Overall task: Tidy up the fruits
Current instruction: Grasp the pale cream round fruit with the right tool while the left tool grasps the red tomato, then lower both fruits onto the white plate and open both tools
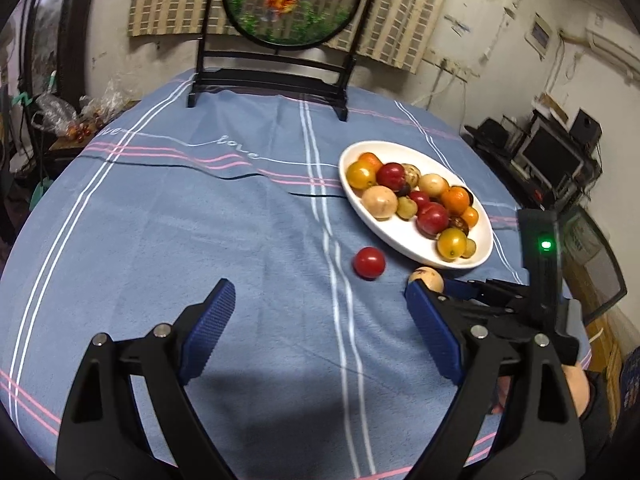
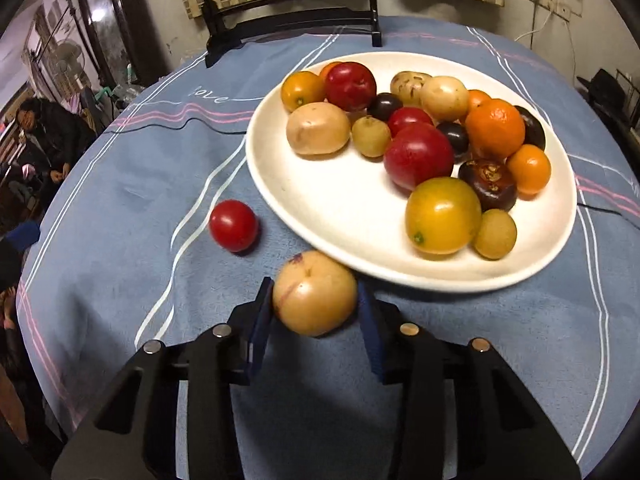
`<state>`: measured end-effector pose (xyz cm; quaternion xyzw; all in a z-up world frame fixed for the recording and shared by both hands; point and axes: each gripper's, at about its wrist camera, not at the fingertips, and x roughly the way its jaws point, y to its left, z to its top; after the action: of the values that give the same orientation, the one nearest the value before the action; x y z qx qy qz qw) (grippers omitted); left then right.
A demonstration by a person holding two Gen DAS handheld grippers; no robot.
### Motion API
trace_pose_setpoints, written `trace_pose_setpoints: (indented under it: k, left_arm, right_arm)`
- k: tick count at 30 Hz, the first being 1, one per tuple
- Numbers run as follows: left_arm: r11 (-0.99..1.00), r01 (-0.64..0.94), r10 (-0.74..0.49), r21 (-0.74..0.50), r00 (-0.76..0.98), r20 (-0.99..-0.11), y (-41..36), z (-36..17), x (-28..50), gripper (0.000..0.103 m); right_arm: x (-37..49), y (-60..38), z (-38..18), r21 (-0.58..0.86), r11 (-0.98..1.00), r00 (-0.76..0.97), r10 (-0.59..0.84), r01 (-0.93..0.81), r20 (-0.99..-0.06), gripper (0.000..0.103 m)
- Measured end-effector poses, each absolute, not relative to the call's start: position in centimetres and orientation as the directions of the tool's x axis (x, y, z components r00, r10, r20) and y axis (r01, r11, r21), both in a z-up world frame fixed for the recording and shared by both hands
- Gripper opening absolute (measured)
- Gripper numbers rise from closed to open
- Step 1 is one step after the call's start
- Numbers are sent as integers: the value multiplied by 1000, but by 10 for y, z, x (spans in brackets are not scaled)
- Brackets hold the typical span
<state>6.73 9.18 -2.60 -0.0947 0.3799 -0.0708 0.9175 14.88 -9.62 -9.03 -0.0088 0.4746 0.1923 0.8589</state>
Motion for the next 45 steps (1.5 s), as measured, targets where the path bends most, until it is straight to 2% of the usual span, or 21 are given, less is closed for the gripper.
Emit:
trace_pose_setpoints:
  k: [12, 17, 18, 20, 21, 22, 24, 25, 26, 36, 45]
  left_arm:
    - [956, 254, -276, -146, 612, -741, 23, -58, 131, 90]
    - [963, 255, -227, -87, 593, -773, 12, -83, 153, 88]
    - [964, 251, -223, -87, 589, -777, 13, -85, 155, 84]
    - [965, 242, -225, -100, 567, -793, 14, -93, 160, 67]
    - [965, 240, -225, -104, 557, -799, 15, -95, 162, 51]
    - [966, 236, -223, -106, 545, -808, 16, -99, 164, 44]
    - [968, 235, -208, -88, 558, -803, 15, -100, 163, 42]
    - [970, 229, -198, -79, 562, -803, 15, -100, 162, 34]
    - [970, 226, -200, -84, 561, -803, 16, -99, 160, 32]
    - [971, 152, -238, -184, 576, -782, 33, -84, 127, 30]
    - [966, 153, -257, -206, 593, -763, 32, -72, 110, 30]
  right_arm:
    - [87, -166, -54, 236, 917, 541, 382, -320, -750, 41]
    - [86, -190, -53, 280, 916, 556, 397, -286, -730, 41]
    - [87, -193, -53, 288, 915, 557, 401, -283, -728, 41]
    - [87, -197, -54, 300, 912, 553, 408, -279, -726, 41]
    - [87, -199, -55, 307, 910, 551, 413, -279, -725, 41]
    - [87, -199, -55, 313, 907, 548, 420, -281, -724, 41]
    - [86, -199, -56, 320, 903, 542, 428, -286, -723, 41]
    - [86, -197, -56, 323, 902, 539, 431, -287, -724, 41]
    - [86, -197, -56, 325, 901, 538, 433, -288, -724, 41]
    - [85, -187, -55, 311, 900, 532, 432, -306, -728, 41]
    - [85, -178, -52, 298, 900, 530, 430, -319, -730, 41]
